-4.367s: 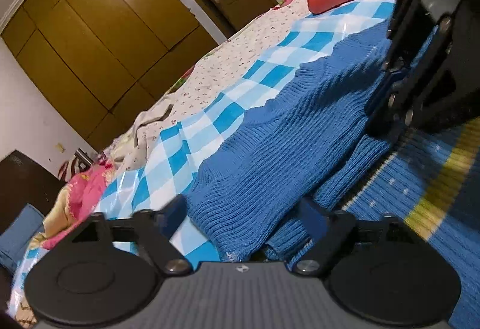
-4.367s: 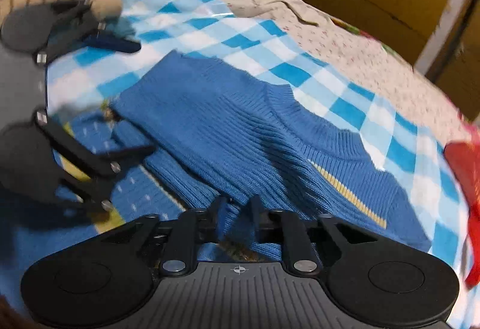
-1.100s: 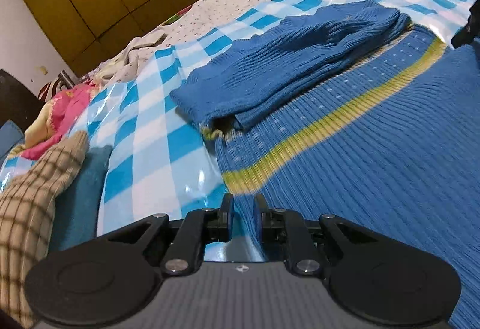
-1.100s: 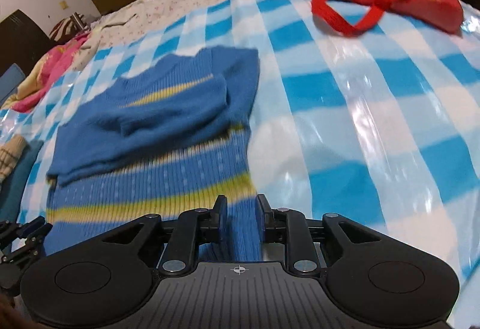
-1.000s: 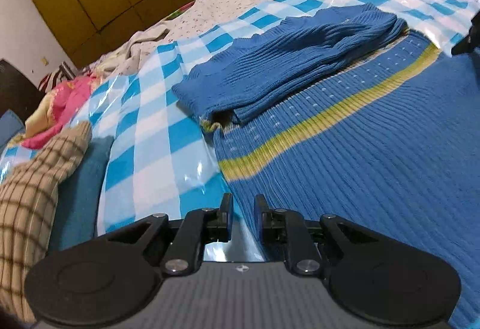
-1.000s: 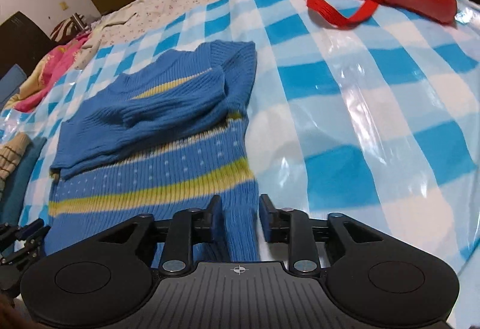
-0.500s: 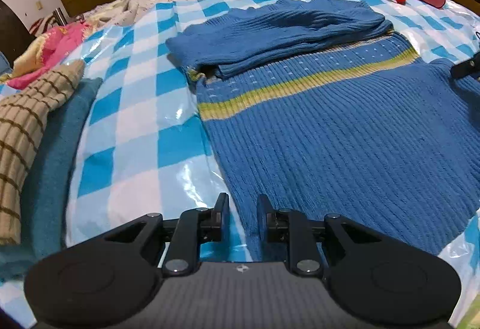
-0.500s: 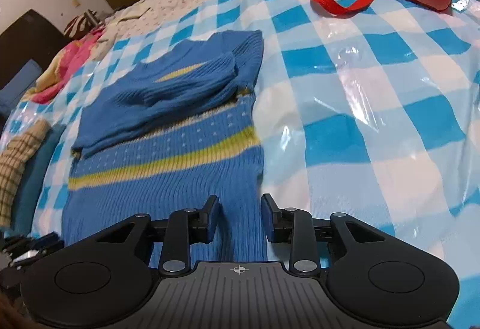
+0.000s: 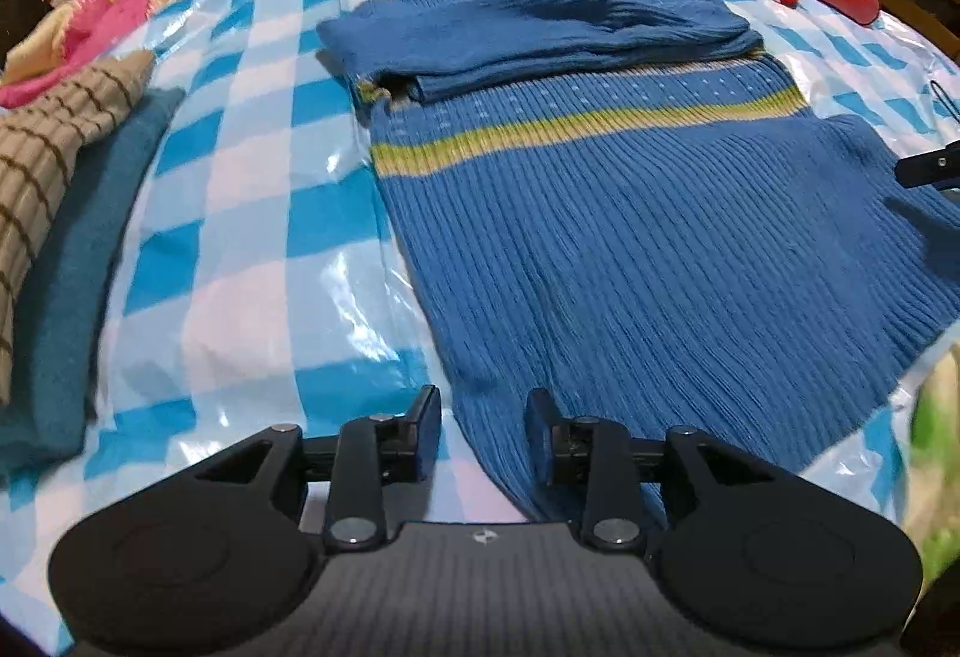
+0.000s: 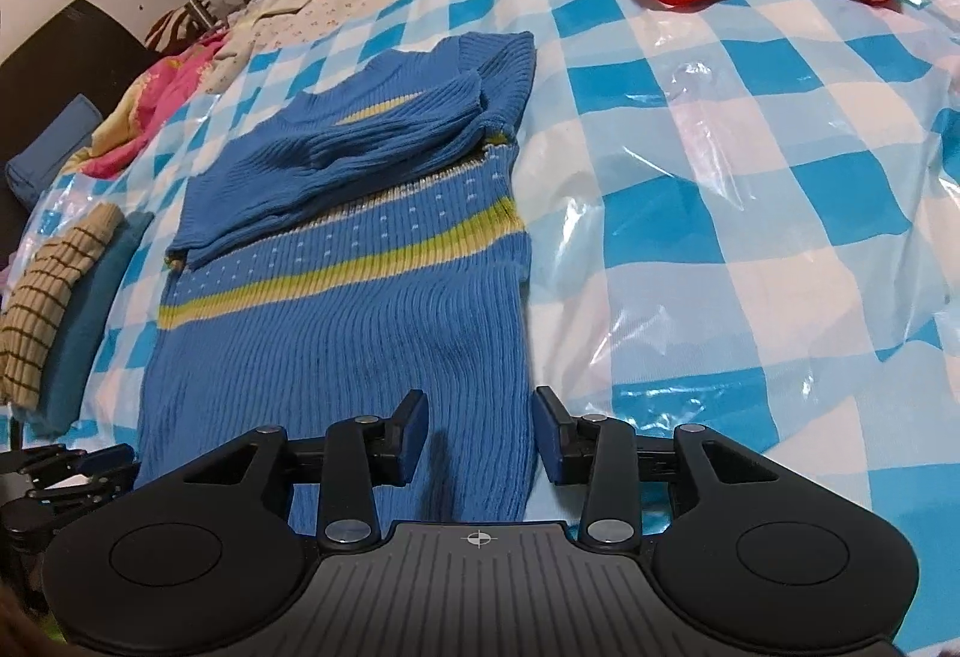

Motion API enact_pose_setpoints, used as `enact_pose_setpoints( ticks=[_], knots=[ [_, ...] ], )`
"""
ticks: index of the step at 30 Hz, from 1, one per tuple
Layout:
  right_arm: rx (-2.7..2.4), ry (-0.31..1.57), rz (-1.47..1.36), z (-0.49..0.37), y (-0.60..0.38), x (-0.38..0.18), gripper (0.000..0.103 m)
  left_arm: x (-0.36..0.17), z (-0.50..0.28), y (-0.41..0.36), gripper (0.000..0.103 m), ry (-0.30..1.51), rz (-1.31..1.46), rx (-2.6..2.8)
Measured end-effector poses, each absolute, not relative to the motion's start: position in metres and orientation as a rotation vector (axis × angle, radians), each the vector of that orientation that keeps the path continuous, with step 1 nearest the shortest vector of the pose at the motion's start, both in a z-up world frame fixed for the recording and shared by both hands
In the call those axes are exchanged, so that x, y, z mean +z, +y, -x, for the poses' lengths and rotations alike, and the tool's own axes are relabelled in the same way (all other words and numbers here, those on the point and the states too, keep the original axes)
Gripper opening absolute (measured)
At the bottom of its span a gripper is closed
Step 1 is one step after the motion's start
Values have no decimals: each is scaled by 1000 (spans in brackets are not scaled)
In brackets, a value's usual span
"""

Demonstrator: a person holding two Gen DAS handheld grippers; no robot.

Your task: Fold small clothes

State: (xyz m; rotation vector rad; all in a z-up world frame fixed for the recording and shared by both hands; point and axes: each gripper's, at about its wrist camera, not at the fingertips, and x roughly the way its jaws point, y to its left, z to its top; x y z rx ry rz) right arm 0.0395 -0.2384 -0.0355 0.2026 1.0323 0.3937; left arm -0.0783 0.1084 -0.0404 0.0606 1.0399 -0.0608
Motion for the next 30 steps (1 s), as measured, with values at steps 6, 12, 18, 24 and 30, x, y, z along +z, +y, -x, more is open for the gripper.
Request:
enact_pose_setpoints(
  ticks=[6, 12, 18, 24, 30],
  knots=[
    [392, 1016, -213, -35, -243, -32, 37, -41, 81, 101, 48, 1061, -71, -63],
    [372, 981, -248, -30, -253, -31, 37, -41, 81, 100, 49, 1075, -34, -69],
    [368, 967, -266, -30, -256, -30, 37, -39, 84, 99, 48, 1068, 10, -77],
    [360, 970, -262, -29, -260, -32, 37, -39, 87, 97, 39, 1058, 20, -76],
    [371, 983, -248, -31, -260, -35, 38, -42, 84, 98, 35, 1068, 43, -76]
  ],
)
